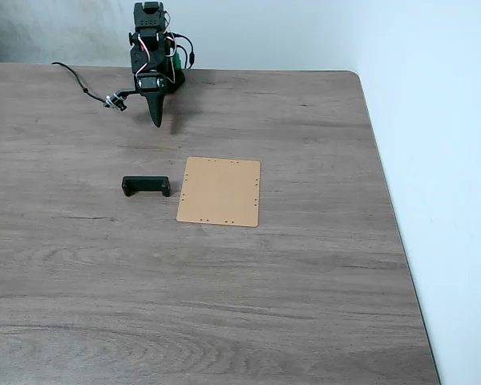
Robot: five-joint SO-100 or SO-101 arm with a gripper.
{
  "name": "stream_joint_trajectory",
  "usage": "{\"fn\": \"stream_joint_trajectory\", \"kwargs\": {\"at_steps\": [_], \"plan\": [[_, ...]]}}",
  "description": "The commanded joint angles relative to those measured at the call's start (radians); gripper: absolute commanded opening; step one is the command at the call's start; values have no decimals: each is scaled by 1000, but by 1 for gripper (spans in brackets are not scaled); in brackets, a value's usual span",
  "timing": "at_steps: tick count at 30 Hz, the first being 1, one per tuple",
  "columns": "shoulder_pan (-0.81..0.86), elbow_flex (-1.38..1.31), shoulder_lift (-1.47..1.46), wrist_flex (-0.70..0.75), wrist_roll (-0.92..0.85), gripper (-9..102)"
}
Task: Grasp a black block and then place it on the board.
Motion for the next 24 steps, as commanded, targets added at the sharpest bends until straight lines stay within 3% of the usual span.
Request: {"fn": "stream_joint_trajectory", "kwargs": {"at_steps": [1, 24], "plan": [[-15, 8, 18, 15, 0, 0], [-12, 9, 18, 12, -5, 0]]}}
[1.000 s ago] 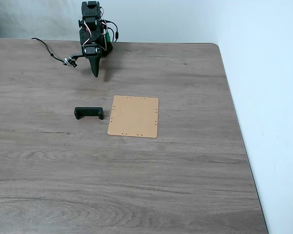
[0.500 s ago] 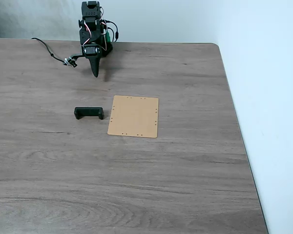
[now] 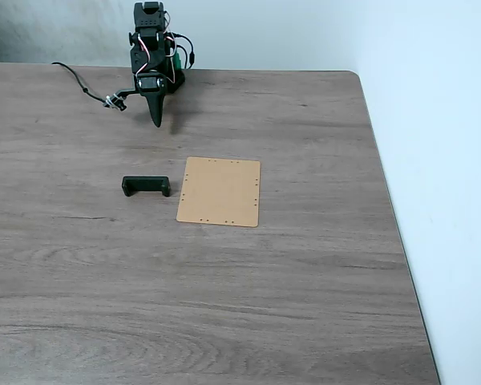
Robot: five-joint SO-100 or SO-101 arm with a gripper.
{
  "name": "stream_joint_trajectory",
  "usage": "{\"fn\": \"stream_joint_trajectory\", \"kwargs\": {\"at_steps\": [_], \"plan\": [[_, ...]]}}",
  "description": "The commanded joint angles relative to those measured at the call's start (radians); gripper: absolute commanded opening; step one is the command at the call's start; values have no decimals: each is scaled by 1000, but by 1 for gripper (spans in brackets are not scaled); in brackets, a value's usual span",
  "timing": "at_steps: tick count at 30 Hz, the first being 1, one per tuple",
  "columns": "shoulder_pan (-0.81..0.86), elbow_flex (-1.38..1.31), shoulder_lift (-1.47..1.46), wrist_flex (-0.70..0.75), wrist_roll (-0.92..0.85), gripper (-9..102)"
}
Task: Grasp a black block and then place it on the board.
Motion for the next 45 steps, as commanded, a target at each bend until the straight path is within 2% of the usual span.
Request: {"fn": "stream_joint_trajectory", "kwargs": {"at_steps": [1, 5, 9, 18, 29, 34, 45], "plan": [[-12, 9, 18, 12, 8, 0], [8, 15, 18, -12, 8, 0], [49, -15, -21, -66, -127, 0], [100, -212, -318, -167, -383, 1], [167, -443, -667, -212, -574, 17], [184, -575, -850, -216, -600, 22], [170, -894, -1264, -198, -506, 25]]}}
